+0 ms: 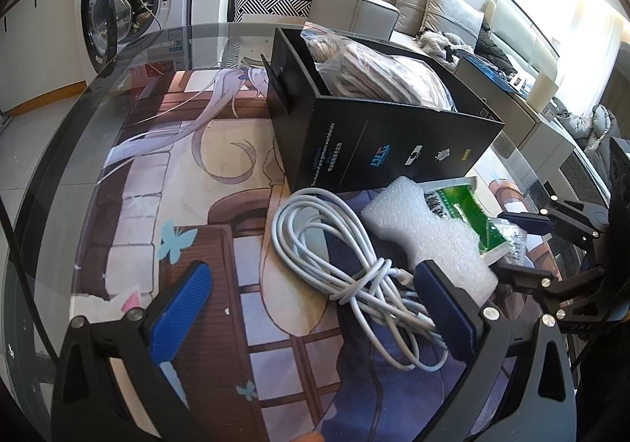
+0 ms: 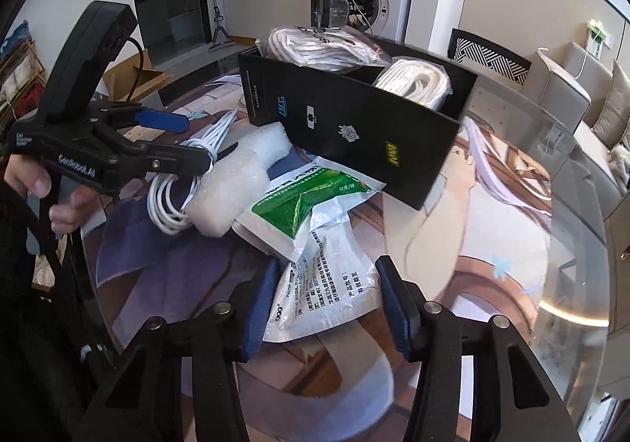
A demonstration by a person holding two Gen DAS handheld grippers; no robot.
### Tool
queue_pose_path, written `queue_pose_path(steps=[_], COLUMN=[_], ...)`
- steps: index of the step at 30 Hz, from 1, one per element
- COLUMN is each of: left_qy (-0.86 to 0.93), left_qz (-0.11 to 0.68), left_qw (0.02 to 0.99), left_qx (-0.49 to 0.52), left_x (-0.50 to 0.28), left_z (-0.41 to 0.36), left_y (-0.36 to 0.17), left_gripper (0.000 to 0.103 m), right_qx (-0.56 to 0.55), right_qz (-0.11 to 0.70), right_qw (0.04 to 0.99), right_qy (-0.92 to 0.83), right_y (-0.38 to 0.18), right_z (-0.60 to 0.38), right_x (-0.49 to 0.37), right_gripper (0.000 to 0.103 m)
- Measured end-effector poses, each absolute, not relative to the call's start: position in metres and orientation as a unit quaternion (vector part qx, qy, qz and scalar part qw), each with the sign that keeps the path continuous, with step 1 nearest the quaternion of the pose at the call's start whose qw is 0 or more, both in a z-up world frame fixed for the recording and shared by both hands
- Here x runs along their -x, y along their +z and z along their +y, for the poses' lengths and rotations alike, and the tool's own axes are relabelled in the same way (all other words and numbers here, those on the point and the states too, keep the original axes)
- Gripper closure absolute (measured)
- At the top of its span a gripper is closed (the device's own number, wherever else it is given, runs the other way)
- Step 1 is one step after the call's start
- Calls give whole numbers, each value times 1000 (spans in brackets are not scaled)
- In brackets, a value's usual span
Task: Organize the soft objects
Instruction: 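Grasp the clear printed bag with the right tool while the left tool grasps the white cable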
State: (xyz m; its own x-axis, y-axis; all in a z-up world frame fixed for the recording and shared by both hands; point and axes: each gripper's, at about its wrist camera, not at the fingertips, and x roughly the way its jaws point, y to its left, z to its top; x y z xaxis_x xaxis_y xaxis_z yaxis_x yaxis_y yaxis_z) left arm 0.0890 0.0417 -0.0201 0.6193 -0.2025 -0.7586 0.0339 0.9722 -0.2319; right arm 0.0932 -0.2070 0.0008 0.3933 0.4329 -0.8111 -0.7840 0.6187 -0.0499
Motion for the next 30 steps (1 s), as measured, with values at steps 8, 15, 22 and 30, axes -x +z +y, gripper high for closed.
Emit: queue_pose_path(steps=[8, 15, 22, 30], left_qy=[-66, -61, -68, -78], left_qz=[431, 433, 436, 429], left_qw=[894, 893, 890, 891], left_qx=[98, 103, 116, 124], left_x=[-89, -89, -89, -88], left_z=[42, 42, 42, 41], left_y=[-20, -22, -21, -18], left_gripper=[0, 0, 2, 20], right_qx=[205, 187, 205, 205], right_qz=[365, 342, 373, 393], right_qw=[834, 850, 828, 816], right_qy=[360, 354, 365, 371], right_y=[26, 43, 25, 10], right_z=[-234, -241, -238, -233], right_x=[-94, -96, -94, -96], right_gripper=[53, 76, 63, 38])
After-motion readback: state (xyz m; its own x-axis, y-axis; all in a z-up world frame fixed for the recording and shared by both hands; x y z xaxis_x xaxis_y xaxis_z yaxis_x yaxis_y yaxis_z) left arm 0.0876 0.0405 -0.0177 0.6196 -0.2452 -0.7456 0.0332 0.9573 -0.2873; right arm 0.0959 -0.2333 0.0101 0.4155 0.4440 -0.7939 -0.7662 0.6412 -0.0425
